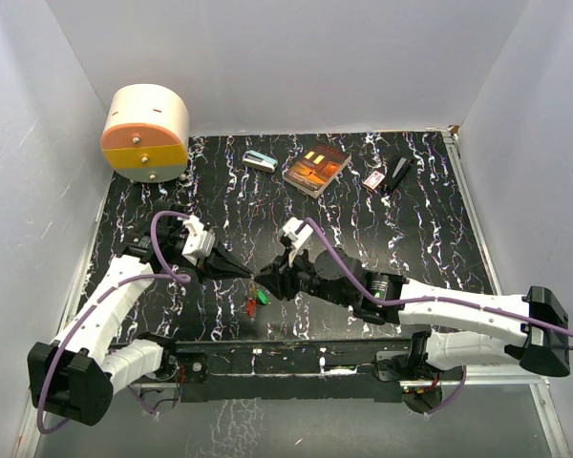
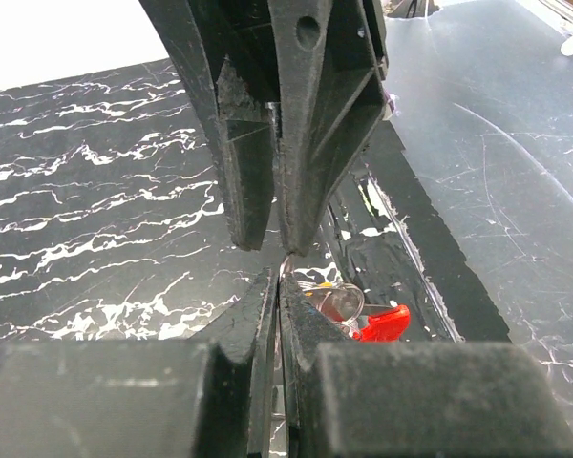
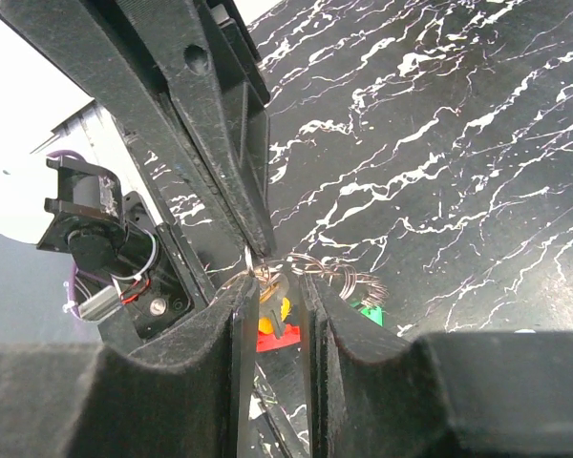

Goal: Put the keys on the keyring

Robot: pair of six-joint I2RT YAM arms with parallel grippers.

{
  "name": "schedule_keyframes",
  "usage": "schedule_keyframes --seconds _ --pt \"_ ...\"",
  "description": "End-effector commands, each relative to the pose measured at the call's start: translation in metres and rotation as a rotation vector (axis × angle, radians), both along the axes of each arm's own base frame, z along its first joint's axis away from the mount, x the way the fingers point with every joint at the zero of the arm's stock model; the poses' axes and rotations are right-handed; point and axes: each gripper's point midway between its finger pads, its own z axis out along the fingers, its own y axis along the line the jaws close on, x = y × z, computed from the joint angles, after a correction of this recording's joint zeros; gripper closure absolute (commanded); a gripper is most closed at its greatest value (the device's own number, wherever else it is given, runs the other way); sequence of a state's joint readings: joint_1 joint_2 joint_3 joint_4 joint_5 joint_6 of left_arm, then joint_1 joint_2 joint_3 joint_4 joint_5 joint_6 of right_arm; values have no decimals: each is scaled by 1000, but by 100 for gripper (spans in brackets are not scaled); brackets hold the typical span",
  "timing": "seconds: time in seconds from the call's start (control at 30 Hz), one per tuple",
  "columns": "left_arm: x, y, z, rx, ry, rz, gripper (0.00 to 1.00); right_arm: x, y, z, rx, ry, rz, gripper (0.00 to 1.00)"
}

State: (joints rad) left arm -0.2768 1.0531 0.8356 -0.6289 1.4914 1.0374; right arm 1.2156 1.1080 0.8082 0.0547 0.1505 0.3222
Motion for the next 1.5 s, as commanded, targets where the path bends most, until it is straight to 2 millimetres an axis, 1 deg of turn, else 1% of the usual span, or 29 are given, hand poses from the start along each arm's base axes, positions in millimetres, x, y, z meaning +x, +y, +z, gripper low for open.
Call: schedule_keyframes --seconds 0.0,0.43,0.7,0.9,1.13,1.27,1.47 --pt "-8 0 9 -61 10 -39 100 0 12 40 86 -48 36 71" --pt "-6 0 8 -54 2 -33 100 -2 17 35 75 -23 48 71" --pt "-3 -1 5 -43 3 -26 100 -4 10 41 94 -11 33 71" --pt "-2 -1 5 -38 -1 -20 100 -6 11 38 88 5 38 71" --pt "1 -1 5 -30 -7 -13 100 -8 7 41 98 22 32 68" --pt "1 -1 7 -34 -8 -15 100 -8 9 40 98 21 33 67" --pt "-2 -1 10 -39 2 -22 100 0 13 41 94 -12 11 67"
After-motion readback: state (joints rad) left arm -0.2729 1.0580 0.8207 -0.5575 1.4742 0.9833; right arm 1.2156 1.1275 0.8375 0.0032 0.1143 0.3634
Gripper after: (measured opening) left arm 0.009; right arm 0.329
